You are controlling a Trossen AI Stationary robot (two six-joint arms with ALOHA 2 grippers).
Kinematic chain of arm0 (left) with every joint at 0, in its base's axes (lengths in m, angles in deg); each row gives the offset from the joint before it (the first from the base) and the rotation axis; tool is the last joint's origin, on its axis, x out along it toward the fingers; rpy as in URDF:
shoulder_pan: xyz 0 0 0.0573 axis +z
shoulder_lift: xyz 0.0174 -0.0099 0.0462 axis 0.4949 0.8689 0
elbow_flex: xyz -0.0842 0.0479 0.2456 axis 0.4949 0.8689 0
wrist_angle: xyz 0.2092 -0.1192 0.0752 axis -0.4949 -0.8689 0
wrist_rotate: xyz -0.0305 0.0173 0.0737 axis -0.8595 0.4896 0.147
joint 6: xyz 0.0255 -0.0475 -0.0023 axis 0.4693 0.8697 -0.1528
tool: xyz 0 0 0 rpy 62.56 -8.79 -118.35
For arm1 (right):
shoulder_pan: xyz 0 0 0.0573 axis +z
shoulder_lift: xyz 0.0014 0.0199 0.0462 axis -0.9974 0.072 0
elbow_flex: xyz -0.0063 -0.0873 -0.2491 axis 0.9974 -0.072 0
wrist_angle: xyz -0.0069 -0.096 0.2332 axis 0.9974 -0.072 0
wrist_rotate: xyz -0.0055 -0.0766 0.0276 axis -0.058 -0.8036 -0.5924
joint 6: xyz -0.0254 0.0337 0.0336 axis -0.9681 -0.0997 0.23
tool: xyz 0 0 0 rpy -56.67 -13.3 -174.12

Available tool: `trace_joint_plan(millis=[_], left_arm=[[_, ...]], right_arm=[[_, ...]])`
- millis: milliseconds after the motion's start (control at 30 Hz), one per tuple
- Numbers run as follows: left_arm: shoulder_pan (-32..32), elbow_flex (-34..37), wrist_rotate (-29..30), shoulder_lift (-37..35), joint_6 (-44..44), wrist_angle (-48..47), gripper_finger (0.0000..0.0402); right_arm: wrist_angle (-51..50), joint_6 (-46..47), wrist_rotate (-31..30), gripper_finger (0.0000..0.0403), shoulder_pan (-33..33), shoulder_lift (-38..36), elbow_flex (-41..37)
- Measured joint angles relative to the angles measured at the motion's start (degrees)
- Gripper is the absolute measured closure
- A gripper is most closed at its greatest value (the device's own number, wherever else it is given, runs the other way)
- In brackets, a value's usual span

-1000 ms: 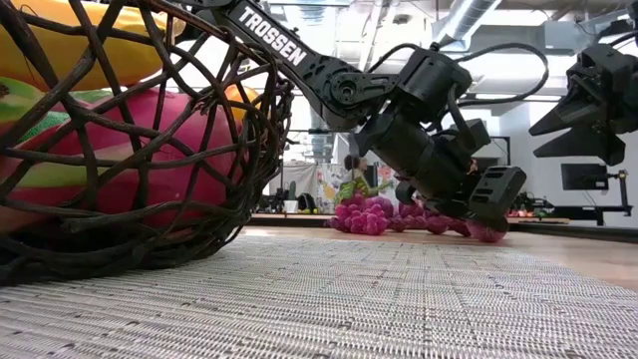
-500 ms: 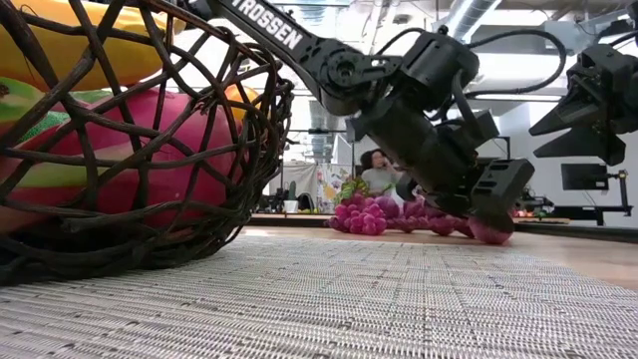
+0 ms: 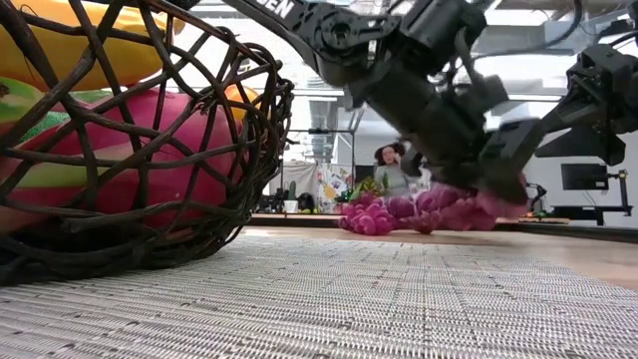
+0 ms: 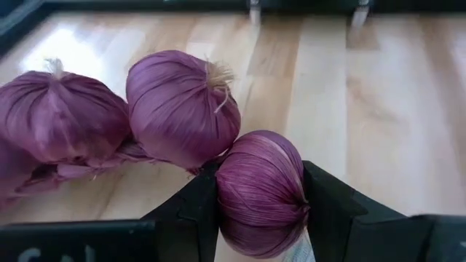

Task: Build produce basket
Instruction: Put the purple garlic into the mesh basket

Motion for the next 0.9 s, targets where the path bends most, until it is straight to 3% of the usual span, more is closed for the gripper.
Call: trace_joint_plan(millis=[900], left_arm=[[-7.0, -0.1, 5.7, -11.7, -3.5, -10.7, 0.0270]], right_arm=[[0.2, 0.5, 0.0, 0.0148, 0.0, 0.0, 0.0]])
